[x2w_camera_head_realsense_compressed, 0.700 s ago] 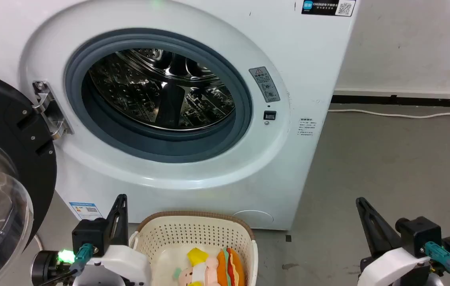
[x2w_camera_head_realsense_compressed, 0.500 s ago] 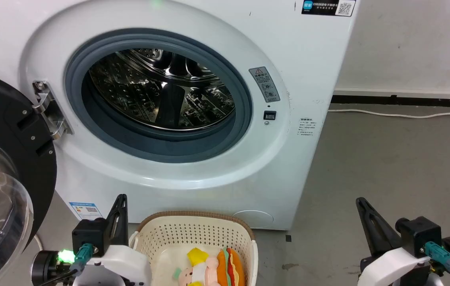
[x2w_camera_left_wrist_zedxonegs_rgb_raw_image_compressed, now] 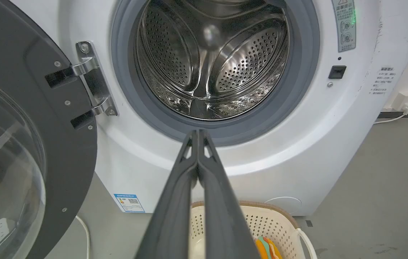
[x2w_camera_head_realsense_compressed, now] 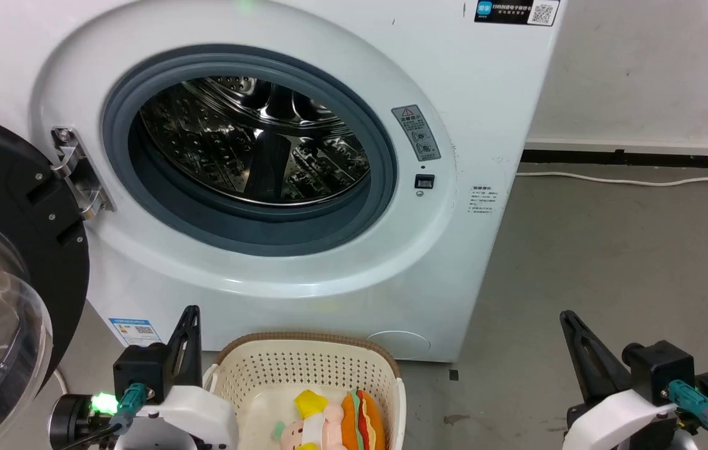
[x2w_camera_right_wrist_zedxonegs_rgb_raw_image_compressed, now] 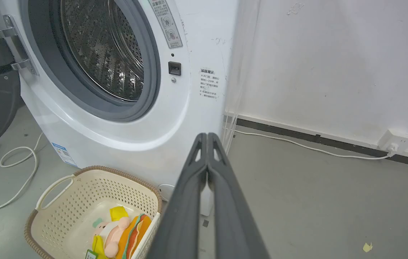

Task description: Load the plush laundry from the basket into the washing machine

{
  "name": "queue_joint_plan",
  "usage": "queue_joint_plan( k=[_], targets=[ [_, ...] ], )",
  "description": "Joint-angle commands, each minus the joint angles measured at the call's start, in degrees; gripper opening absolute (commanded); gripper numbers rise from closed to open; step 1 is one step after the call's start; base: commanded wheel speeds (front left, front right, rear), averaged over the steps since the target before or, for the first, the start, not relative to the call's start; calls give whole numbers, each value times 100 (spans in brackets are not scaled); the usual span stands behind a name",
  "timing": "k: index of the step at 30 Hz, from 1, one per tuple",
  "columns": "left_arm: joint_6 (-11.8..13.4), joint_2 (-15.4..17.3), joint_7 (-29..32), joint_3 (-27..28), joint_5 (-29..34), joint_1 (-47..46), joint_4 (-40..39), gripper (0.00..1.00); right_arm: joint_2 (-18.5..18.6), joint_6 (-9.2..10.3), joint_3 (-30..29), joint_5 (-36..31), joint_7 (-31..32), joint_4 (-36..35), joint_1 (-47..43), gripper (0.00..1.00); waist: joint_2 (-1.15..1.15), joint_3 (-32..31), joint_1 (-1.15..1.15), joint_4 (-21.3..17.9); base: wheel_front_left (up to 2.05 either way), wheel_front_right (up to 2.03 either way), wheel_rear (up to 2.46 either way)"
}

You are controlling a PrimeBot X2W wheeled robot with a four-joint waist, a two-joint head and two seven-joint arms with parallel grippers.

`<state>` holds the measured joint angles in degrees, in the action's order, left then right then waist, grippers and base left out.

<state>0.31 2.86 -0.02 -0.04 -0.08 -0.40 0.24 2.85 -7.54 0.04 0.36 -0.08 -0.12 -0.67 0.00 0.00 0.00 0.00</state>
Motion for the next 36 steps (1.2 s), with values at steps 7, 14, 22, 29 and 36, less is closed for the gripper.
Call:
queue_joint_plan(
  k=[7, 14, 22, 29, 36],
  targets=[
    [-31, 1, 2, 4, 8, 40, -24, 0, 3, 5, -4, -36, 8, 12, 67, 0, 0, 0, 0, 0, 0, 0, 0],
    [-31, 1, 2, 4, 8, 40, -24, 0, 3, 5, -4, -36, 8, 12, 67, 0, 0, 0, 0, 0, 0, 0, 0],
    [2, 0, -1, -2, -1, 0, 3, 100, 0, 0, 3, 4, -1, -1, -2, 100, 0, 0, 0, 0, 0, 0, 0],
    [43, 0, -73, -74, -15, -4, 26, 100, 0, 0, -19, 68, -72, -5, -11, 100, 0, 20, 0, -10, 0, 0, 0],
    [75, 0, -156, -172, -25, -57, 115, 100, 0, 1, -84, 117, -155, 12, 7, 100, 0, 148, 0, -54, 0, 0, 0]
  ],
)
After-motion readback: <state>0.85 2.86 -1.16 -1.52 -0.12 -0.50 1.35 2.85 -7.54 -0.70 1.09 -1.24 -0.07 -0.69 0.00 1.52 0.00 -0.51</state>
